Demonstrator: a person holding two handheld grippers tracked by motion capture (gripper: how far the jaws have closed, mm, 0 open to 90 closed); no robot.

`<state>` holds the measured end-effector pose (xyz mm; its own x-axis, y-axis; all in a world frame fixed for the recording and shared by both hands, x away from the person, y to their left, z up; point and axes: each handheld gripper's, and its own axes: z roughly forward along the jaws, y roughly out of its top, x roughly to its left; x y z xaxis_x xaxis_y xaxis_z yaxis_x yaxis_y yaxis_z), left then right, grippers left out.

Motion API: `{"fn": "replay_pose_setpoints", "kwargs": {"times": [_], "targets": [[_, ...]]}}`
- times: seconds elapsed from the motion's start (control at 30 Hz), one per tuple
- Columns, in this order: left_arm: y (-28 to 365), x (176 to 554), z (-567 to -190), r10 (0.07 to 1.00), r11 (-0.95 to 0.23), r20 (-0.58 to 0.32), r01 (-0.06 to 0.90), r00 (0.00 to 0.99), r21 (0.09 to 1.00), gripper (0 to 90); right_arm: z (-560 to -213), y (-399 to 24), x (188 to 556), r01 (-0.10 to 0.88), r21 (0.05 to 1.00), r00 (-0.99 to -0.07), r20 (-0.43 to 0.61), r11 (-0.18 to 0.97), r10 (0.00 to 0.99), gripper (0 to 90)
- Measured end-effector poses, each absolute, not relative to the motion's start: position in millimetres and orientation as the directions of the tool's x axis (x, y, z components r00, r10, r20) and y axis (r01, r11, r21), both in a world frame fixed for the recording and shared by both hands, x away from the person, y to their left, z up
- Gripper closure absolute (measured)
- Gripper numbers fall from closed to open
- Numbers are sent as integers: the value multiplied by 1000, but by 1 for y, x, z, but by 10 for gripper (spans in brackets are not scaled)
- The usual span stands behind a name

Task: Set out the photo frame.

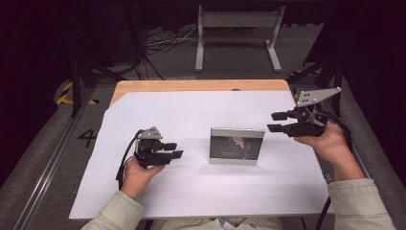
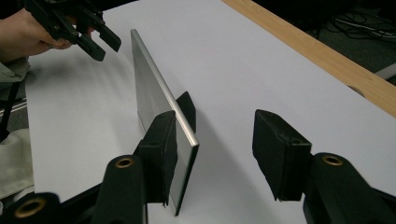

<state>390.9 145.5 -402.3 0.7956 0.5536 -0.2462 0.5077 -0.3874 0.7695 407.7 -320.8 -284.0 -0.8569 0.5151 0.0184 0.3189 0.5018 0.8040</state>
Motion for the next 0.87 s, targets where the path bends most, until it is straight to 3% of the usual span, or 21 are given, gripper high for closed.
{"fn": "replay_pose_setpoints", "kwargs": {"times": [0.53, 0.87], "targets": [[148, 389, -401, 562, -374, -243, 505, 791, 778, 550, -299, -358, 405, 397, 823, -762, 50, 405, 646, 496], [151, 390, -401, 564, -369, -242, 503, 789, 782, 534, -313, -369, 404, 417, 830, -748, 81, 372, 659, 479]]}}
